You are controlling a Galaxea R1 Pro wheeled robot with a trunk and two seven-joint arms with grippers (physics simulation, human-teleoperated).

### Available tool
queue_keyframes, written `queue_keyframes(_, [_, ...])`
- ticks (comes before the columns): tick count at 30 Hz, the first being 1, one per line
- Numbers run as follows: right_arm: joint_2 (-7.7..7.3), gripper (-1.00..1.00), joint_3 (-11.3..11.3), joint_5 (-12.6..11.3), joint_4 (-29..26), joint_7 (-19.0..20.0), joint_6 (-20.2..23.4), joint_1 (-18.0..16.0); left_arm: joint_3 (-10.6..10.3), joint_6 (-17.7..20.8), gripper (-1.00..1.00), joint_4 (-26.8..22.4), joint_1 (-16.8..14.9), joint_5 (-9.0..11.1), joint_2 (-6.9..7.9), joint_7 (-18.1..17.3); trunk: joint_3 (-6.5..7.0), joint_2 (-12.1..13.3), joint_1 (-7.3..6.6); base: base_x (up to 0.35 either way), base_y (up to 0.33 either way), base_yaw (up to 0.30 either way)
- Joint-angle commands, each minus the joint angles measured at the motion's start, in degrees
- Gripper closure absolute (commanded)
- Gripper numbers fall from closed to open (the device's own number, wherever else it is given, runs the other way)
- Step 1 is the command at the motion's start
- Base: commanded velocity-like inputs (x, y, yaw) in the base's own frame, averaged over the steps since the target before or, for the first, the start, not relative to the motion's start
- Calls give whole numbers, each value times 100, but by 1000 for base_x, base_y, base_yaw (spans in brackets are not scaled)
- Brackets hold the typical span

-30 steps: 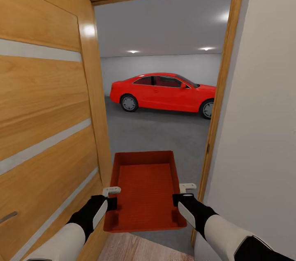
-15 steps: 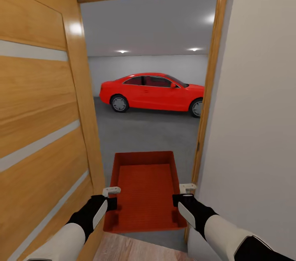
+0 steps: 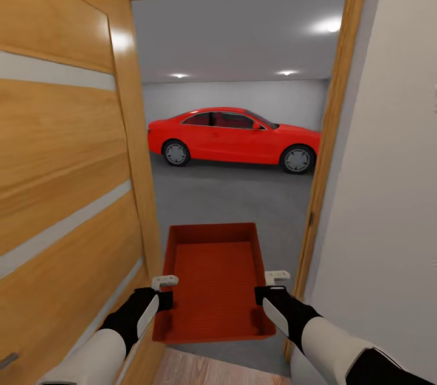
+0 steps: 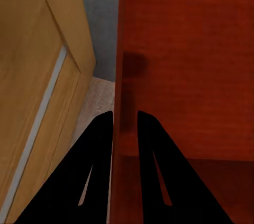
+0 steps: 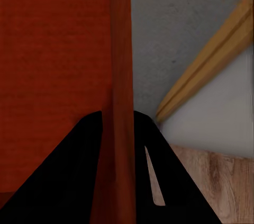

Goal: Move the two storage containers from the living room to the garage. In the garage, place one container on the floor and stack the other container on top of it (either order is fine).

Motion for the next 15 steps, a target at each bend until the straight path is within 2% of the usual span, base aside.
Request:
queue_keyframes(1, [-5,100,-46,-50,-8,-46,31,-9,-40,43,100,-18,6,-154,148,116,-3,-5,2,14,50,-218])
queue_keyframes(15, [-5,100,-45,-50,-8,-46,31,-9,-40,13,100,-19,6,-154,145,146,-3,-5,2,1,5,-243])
